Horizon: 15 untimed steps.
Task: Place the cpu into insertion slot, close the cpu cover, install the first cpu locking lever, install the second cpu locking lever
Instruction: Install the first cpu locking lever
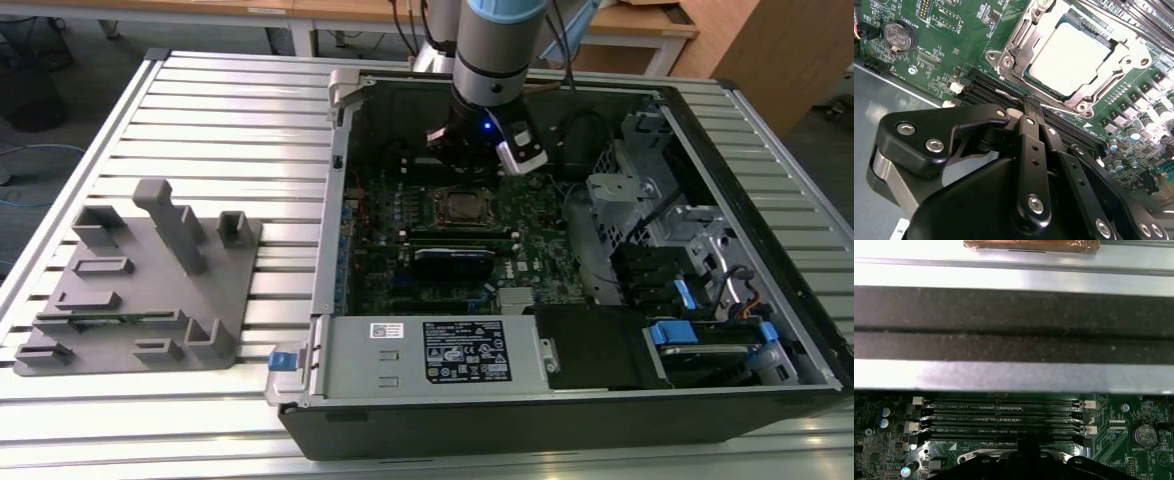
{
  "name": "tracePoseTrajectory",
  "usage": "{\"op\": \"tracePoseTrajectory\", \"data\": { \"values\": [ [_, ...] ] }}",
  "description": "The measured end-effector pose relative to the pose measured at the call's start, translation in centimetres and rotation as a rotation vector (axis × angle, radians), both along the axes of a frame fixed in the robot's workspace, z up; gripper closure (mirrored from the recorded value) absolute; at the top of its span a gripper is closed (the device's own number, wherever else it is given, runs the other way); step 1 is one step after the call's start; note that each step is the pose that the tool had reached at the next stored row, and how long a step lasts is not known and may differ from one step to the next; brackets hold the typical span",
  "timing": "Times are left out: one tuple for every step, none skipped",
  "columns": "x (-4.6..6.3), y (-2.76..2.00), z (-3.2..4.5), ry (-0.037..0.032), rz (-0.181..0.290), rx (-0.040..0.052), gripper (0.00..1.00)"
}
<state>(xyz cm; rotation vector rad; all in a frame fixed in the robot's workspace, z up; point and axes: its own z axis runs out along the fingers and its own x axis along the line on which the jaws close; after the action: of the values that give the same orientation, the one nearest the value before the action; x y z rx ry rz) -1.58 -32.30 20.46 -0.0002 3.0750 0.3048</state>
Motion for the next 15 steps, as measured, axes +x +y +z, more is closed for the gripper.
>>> {"op": "tracePoseTrajectory", "data": {
  "values": [
    [0.00, 0.07, -0.02, -0.0001, 0.000, -0.0019, 0.89],
    [0.00, 0.14, -0.03, 0.0000, 0.000, -0.0035, 0.89],
    [0.00, 0.21, -0.03, -0.0001, 0.000, -0.0044, 0.89],
    [0.00, 0.27, -0.03, -0.0002, 0.000, -0.0046, 0.89],
    [0.00, 0.34, -0.03, -0.0001, 0.000, -0.0048, 0.89],
    [0.00, 0.43, -0.03, -0.0001, 0.000, -0.0048, 0.89],
    [0.00, 0.49, -0.04, -0.0002, -0.001, -0.0048, 0.89],
    [0.00, 0.56, -0.04, -0.0001, -0.001, -0.0049, 0.89],
    [0.00, 0.60, -0.04, -0.0001, -0.001, -0.0050, 0.89],
    [0.00, 0.61, -0.04, -0.0001, -0.001, -0.0052, 0.89],
    [0.00, 0.61, -0.04, -0.0002, -0.001, -0.0057, 0.89],
    [0.00, 0.62, -0.05, -0.0003, -0.002, -0.0067, 0.89],
    [0.00, 0.62, -0.06, -0.0002, -0.002, -0.0085, 0.89],
    [0.00, 0.62, -0.06, -0.0002, -0.002, -0.0102, 0.89],
    [0.00, 0.62, -0.07, -0.0002, -0.003, -0.0119, 0.89]
  ]
}}
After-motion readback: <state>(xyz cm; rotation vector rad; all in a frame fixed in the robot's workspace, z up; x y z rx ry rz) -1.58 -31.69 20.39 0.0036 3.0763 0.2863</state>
